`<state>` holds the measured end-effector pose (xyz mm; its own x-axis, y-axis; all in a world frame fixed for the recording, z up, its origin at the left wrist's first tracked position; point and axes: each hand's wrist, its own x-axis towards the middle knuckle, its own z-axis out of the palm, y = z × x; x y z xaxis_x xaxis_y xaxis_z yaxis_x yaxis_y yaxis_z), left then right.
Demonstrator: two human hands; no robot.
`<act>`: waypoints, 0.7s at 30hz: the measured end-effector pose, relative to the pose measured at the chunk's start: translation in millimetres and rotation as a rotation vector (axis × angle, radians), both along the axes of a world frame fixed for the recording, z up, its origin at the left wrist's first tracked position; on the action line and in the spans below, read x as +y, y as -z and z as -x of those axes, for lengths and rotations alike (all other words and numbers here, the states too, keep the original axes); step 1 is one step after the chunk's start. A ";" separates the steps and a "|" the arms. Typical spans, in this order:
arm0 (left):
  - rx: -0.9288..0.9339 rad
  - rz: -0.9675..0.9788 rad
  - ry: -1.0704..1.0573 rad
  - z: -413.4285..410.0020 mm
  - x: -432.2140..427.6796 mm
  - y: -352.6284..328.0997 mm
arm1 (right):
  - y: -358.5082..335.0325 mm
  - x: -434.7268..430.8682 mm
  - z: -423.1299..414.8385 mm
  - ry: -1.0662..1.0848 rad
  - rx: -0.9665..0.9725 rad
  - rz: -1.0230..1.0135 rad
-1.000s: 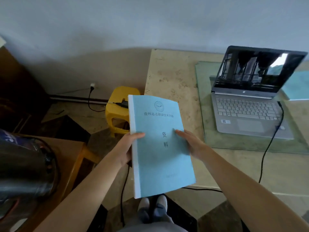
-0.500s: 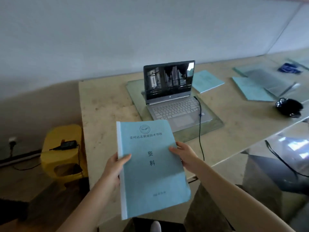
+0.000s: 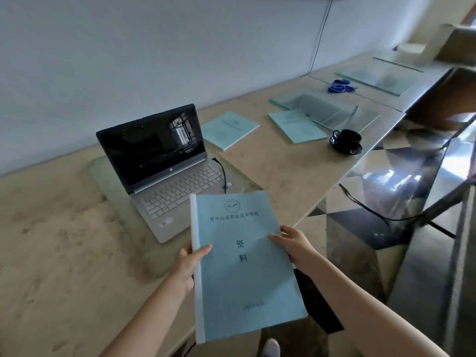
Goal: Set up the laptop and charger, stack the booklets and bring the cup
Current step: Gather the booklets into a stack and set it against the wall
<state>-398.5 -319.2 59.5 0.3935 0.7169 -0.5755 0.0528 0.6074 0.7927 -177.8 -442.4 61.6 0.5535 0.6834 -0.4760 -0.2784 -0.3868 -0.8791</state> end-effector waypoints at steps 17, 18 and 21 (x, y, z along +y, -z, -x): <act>0.080 0.003 -0.044 -230.0 12.9 11.7 | 0.2 16.1 -231.9 -0.042 -0.008 0.035; 0.097 0.003 -0.054 -236.3 15.6 12.1 | 1.7 21.3 -238.9 -0.049 -0.007 0.036; 0.122 0.026 -0.082 -256.1 27.6 15.1 | 3.9 40.4 -258.0 -0.079 -0.011 0.048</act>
<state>-142.4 -291.6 44.4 0.2599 0.7282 -0.6341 0.0968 0.6338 0.7675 80.2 -402.0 57.8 0.5039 0.7021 -0.5032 -0.2359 -0.4486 -0.8620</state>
